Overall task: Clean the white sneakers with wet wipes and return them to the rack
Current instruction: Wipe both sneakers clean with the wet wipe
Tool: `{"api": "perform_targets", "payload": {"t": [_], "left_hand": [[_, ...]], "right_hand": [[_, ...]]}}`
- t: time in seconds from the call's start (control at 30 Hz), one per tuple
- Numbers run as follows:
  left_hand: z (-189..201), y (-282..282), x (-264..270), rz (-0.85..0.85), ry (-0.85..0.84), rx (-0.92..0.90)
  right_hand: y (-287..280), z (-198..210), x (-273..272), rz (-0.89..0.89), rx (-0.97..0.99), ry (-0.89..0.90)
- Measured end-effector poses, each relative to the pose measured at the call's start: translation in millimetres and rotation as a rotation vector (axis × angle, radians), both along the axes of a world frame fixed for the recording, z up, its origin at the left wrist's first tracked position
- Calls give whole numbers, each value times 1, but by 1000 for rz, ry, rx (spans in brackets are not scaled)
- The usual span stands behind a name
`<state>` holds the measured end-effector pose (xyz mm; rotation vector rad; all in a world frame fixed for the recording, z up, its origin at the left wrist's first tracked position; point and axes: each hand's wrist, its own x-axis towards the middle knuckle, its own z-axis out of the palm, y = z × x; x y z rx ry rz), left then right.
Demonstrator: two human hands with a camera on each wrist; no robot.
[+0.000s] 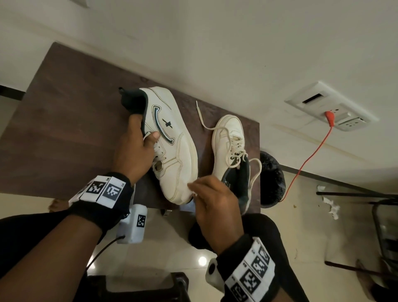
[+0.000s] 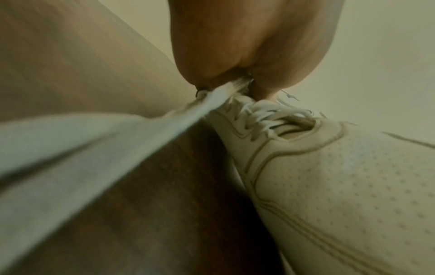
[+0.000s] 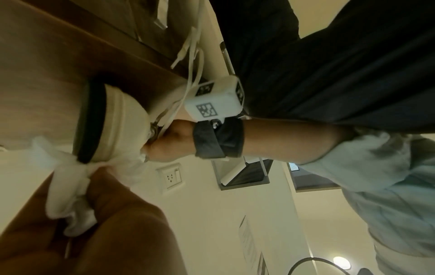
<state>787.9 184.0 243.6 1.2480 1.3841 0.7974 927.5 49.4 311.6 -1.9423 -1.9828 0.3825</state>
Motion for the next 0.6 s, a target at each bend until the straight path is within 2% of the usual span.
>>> {"api": "perform_targets", "payload": {"t": [0.1,0.23,0.37,0.6], "left_hand": [[7,0,3,-21,35,11],[18,1,6,-66,164,73],[24,10,6,-40,346,160],[33,25,12,82,372,110]], "right_hand": [[3,-4,3,-72,39,-3],[50,-4,18,-205,55,3],[89,-6,24,-177,19,43],[33,8,15,-157,143,206]]}}
